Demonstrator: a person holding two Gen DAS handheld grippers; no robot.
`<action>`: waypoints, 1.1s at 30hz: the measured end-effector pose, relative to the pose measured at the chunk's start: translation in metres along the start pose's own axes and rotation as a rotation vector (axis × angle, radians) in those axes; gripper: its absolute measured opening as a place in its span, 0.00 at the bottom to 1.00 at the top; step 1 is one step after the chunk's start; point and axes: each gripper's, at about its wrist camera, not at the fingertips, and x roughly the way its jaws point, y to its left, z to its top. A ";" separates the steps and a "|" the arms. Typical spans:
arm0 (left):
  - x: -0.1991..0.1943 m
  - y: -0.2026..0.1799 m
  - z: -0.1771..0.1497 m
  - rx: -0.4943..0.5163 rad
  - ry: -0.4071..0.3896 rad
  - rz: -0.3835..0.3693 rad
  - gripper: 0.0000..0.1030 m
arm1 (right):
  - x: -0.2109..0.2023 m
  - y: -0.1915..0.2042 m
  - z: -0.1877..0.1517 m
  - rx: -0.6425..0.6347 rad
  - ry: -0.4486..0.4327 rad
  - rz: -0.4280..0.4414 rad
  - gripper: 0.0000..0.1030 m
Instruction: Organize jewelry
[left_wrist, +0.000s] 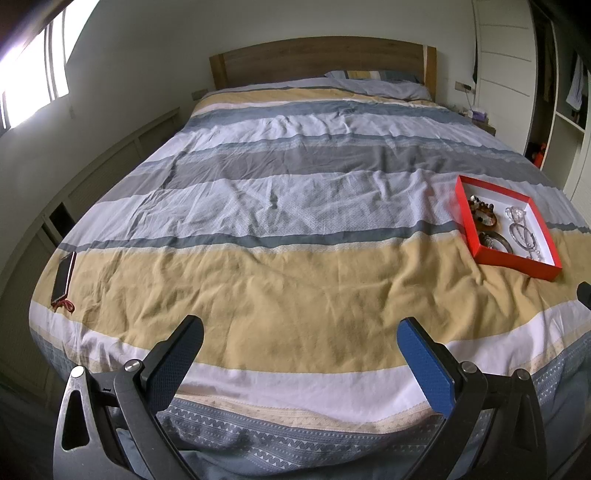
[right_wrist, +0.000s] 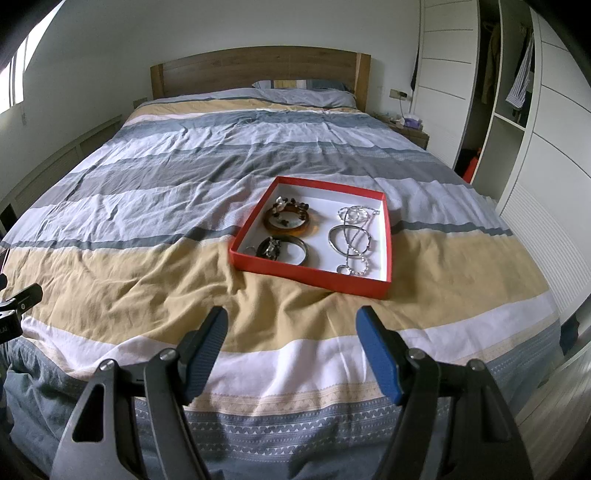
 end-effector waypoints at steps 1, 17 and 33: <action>0.000 0.000 0.000 0.000 0.001 -0.001 0.99 | 0.000 0.000 0.000 0.000 0.000 0.001 0.68; 0.000 0.004 -0.003 -0.003 0.005 -0.002 0.99 | -0.001 0.001 0.000 -0.001 0.000 0.000 0.68; -0.001 0.006 -0.006 -0.004 0.008 -0.006 0.99 | -0.001 0.001 0.000 -0.002 0.001 0.000 0.68</action>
